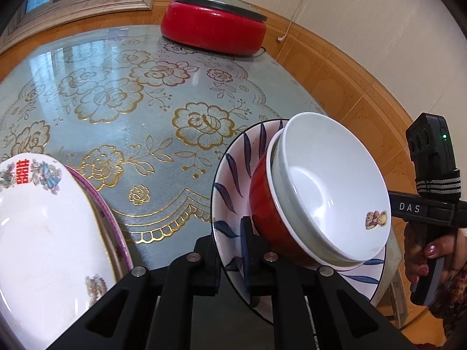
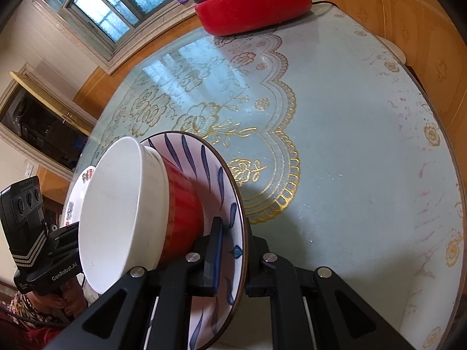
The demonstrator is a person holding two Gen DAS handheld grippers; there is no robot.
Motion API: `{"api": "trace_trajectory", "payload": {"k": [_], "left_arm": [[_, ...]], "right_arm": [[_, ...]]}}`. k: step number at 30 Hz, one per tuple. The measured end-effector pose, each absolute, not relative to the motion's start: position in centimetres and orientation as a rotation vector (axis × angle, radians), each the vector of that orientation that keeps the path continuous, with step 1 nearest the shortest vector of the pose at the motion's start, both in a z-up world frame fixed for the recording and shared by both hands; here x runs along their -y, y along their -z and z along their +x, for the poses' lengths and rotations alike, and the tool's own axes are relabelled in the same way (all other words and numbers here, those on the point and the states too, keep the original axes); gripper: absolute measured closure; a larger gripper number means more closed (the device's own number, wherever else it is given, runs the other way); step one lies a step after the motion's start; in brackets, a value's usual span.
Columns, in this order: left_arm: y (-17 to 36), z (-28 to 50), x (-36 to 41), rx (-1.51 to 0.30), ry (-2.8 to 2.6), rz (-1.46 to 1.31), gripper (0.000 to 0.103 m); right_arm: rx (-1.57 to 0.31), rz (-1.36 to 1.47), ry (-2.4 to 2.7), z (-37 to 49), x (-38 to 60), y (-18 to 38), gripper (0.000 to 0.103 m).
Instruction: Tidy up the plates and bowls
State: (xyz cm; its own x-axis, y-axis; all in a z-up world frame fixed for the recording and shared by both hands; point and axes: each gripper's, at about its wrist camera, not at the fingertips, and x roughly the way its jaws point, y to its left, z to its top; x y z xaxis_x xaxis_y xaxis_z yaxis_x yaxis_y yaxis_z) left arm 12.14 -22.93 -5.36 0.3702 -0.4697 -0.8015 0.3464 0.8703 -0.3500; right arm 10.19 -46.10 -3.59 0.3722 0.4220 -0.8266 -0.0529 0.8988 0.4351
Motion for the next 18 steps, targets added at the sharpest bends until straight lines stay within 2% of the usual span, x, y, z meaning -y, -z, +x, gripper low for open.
{"api": "trace_trajectory", "payload": {"k": [18], "left_arm": [[0.6, 11.5, 18.5, -0.995, 0.457, -0.195, 0.093]], "right_arm": [[-1.113, 0.275, -0.382, 12.5, 42.0, -2.4, 0.093]]}}
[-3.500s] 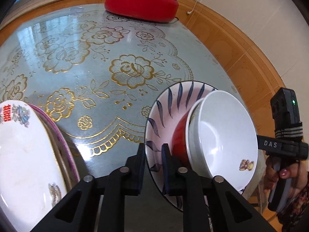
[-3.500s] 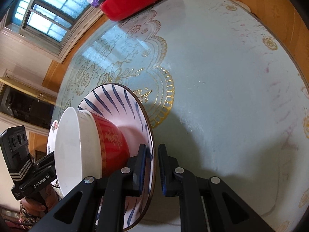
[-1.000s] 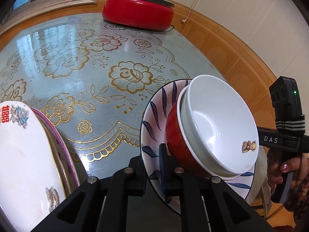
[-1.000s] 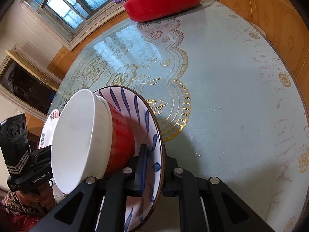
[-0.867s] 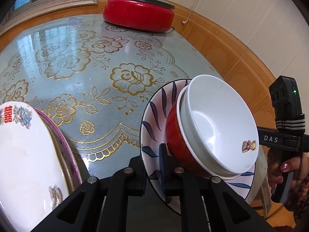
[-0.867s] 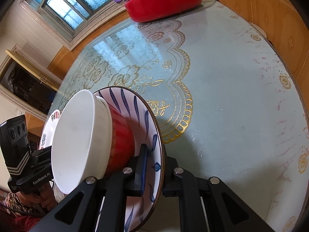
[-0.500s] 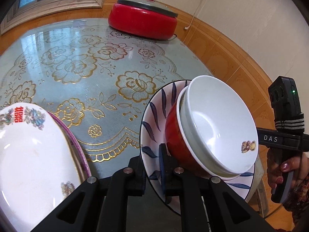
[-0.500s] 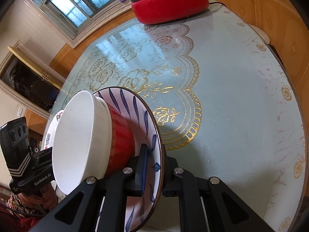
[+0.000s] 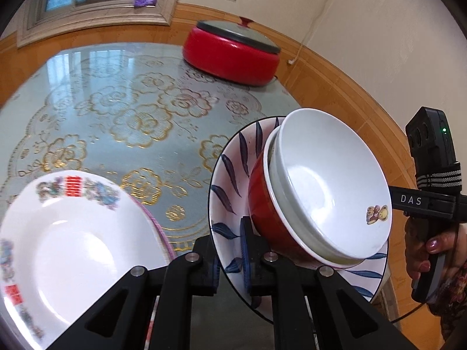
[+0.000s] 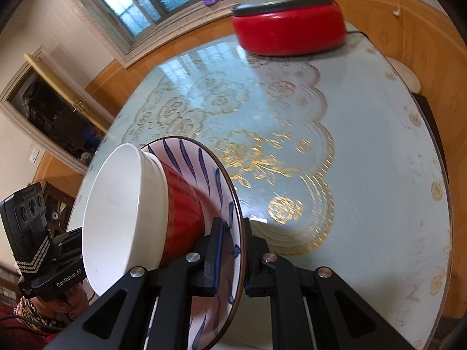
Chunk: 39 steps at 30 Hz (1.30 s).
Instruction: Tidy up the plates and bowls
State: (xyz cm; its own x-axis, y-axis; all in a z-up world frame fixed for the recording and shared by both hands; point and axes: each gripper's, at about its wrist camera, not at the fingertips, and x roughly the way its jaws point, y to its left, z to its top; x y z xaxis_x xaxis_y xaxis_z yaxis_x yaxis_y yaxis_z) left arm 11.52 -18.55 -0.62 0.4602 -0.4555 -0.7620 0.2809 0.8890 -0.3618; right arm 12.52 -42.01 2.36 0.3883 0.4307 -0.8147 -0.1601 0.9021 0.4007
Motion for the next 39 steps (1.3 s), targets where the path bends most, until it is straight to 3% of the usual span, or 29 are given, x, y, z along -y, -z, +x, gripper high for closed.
{"api": "trace_trajectory", "payload": {"k": [15, 27, 39], "left_arm": [[-1.9, 9.4, 8.2, -0.94, 0.275, -0.261, 0.093], [0.5, 7.5, -0.2, -0.986, 0.128, -0.266, 0.093], [3.3, 8.6, -1.4, -1.027, 0.124, -0.245, 0.092]], "right_arm": [[-1.106, 0.211, -0.553, 15.3, 31.2, -4.2, 0.093], [-1.191, 0.227, -0.662, 16.4, 21.8, -0.1, 0.093], [-1.244, 0.223, -0.623, 16.4, 19.9, 3.4, 0.092]]}}
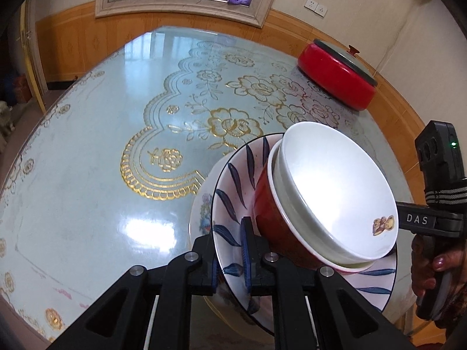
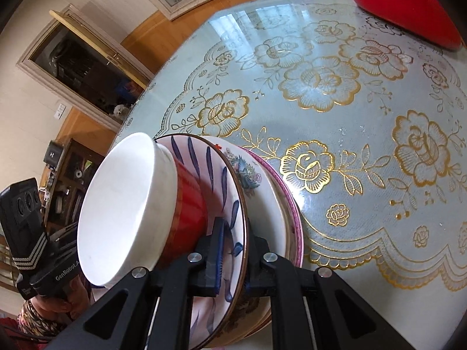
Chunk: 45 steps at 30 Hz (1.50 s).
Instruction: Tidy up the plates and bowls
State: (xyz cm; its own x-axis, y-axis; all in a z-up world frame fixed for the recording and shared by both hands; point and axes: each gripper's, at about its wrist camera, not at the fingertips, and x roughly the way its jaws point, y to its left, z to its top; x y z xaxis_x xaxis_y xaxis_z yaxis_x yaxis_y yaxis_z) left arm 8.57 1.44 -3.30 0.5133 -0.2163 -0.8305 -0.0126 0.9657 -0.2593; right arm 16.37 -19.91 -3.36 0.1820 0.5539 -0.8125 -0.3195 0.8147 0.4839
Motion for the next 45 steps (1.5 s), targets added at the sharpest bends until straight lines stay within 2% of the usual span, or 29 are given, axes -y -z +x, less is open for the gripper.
{"api": "trace_trajectory", "payload": {"k": [6, 10, 12, 14, 16, 29, 35, 37, 40, 45], "left_arm": [[3.3, 8.7, -1.7, -1.011, 0.111, -0.257, 0.092], [3.2, 8.8, -1.3, -0.998, 0.095, -0.255, 0.087], [3.1, 8.7, -1.1, -0.991, 0.084, -0.238, 0.086], [3.1, 8.4, -0.6, -0.99, 0.077, -0.211, 0.086], [3.1, 7.9, -0.4, -0.976, 0.063, -0.201, 0.084], [2.7, 5.3, 1.2, -0.999, -0.01, -0.226, 0.074], [2.6, 4.8, 1.5, -1.006, 0.053, -0.183, 0.066], [2.4, 4.4, 1.1, -1.003, 0.086, -0.183, 0.053], [1.6, 3.3, 0.1, -0.966, 0.105, -0.171, 0.046], [1.4, 2.4, -1.4, -0.967, 0.109, -0.125, 0.039]], "right_arm": [[-1.239, 0.231, -0.614, 16.2, 20.1, 3.5, 0.092], [-1.258, 0.245, -0.605, 15.9, 20.7, 3.1, 0.091], [-1.25, 0.224, -0.604, 15.5, 20.9, 2.8, 0.089], [-1.218, 0.182, -0.595, 15.0, 21.1, 2.0, 0.081], [-1.175, 0.155, -0.596, 14.5, 21.5, 0.8, 0.079], [-1.196, 0.151, -0.647, 11.5, 22.5, 0.9, 0.08], [-1.181, 0.151, -0.571, 10.0, 22.0, 0.9, 0.08], [-1.163, 0.171, -0.508, 9.2, 21.9, 0.4, 0.08], [-1.098, 0.23, -0.392, 8.2, 22.5, -1.1, 0.078], [-1.028, 0.319, -0.353, 6.8, 22.3, -3.2, 0.078]]}}
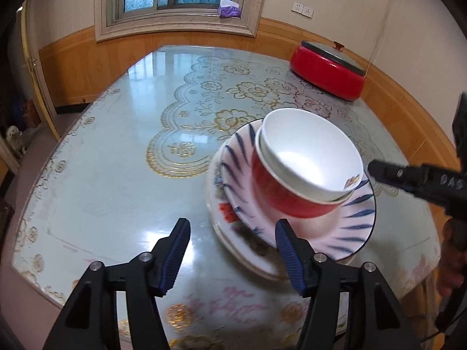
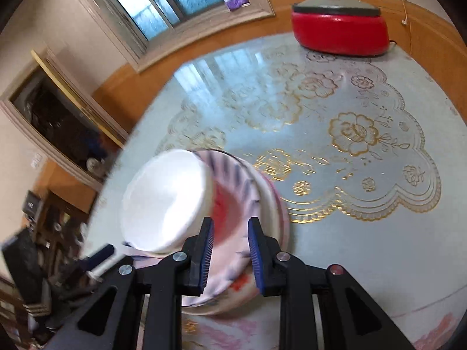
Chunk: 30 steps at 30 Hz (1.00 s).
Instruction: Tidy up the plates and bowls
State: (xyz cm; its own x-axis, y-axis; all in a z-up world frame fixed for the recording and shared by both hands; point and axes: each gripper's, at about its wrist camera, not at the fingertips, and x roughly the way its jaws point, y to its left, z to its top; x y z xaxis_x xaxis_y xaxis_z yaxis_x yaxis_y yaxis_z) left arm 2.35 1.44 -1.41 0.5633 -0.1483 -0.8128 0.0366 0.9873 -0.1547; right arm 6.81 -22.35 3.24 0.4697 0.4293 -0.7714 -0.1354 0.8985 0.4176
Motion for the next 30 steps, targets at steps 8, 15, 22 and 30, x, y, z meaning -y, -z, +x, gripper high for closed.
{"api": "trace_trajectory", "payload": {"k": [8, 15, 22, 30], "left_arm": [[0.2, 1.3, -2.2, -0.942, 0.127, -0.064, 0.023], [-1.1, 2.3, -1.1, -0.921, 0.167, -0.038, 0.023], [-1.6, 2.5, -0.4, -0.918, 0.183, -0.02, 0.022], [-1.7, 1.7, -0.4, -0.908, 0.183, -0.012, 0.017]], "right_arm": [[-1.054, 0.292, -0.262, 7.5, 18.2, -3.7, 0.078], [-1.07, 0.248, -0.195, 8.1, 17.1, -3.0, 0.078], [-1.122, 0.245, -0.18, 9.0, 16.9, -2.3, 0.076], [-1.13, 0.202, -0.174, 8.2, 16.5, -2.5, 0.076]]}}
